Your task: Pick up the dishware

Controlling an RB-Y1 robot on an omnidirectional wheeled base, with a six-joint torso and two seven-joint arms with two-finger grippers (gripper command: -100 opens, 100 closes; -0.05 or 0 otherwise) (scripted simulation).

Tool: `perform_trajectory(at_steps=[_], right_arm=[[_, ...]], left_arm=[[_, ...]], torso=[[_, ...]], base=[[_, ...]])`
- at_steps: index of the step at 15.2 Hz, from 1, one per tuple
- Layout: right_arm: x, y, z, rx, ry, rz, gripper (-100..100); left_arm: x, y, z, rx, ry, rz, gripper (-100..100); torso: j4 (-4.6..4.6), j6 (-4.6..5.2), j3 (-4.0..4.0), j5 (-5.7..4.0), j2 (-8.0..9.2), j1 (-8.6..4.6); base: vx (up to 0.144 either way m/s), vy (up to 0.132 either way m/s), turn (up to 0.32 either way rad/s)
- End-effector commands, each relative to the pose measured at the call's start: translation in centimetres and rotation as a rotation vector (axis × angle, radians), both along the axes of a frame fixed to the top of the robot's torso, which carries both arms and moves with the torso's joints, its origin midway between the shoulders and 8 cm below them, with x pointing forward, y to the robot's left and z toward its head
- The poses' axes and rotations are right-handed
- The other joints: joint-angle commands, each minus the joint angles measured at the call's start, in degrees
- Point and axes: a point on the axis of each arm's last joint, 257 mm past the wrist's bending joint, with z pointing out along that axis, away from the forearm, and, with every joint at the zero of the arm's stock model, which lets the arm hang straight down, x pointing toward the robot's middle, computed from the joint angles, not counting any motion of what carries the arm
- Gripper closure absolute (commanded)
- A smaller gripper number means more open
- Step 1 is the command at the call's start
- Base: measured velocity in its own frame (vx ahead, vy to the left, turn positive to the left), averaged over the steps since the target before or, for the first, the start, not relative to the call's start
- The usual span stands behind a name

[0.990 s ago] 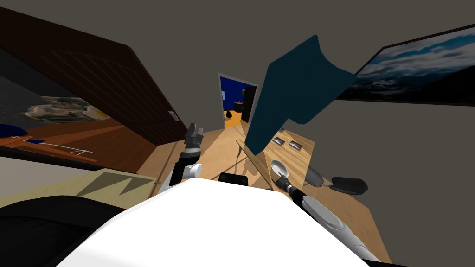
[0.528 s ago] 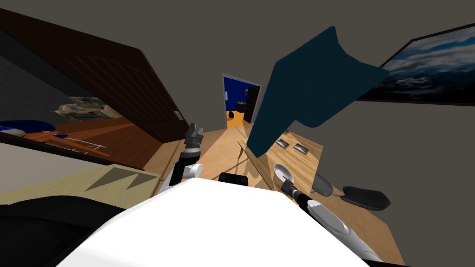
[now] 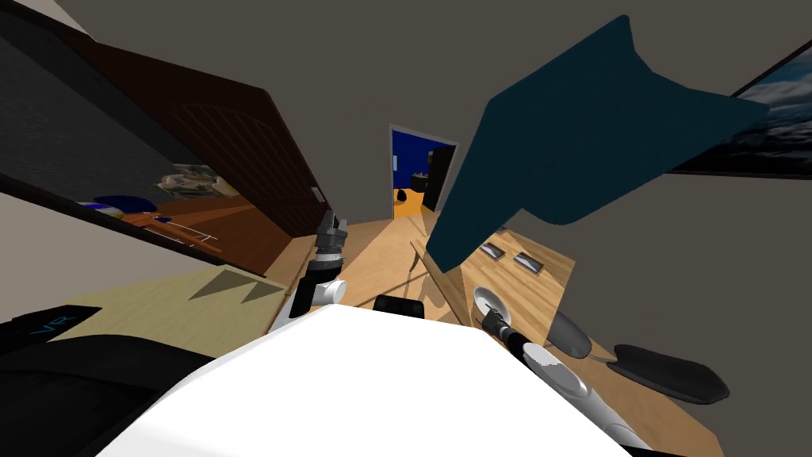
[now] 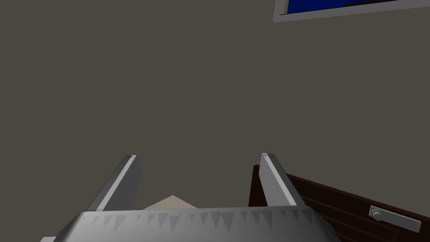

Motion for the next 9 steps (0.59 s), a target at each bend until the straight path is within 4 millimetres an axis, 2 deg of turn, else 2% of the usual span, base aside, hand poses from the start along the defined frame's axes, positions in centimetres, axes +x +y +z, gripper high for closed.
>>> perform_trajectory(at_steps=[1,2,6,9], right_arm=[[0.0,0.0,0.0,0.000,0.000,0.000,-100],[0.0,0.0,-0.1,-0.001,-0.001,-0.003,100],[-0.1,0.0,-0.1,-0.002,0.002,0.000,100],[0.0,0.4,1.1,-0.002,0.001,0.037,100]], left_arm=[[0.0,0.0,0.0,0.000,0.000,0.000,0],[0.0,0.0,0.0,0.000,0.000,0.000,0],[0.0,0.0,0.0,0.000,0.000,0.000,0],[0.0,0.0,0.0,0.000,0.000,0.000,0]], torso=[[0.00,0.00,0.00,0.00,0.00,0.00],[0.00,0.04,-0.01,0.01,-0.03,0.03],[-0.01,0.08,-0.09,0.01,-0.18,0.09],[-0.04,0.21,-0.14,0.08,-0.27,0.19]], base=[[-0.037,-0.015,0.065],[-0.013,-0.007,0.002],[-0.003,-0.001,0.001],[0.046,0.025,-0.238]])
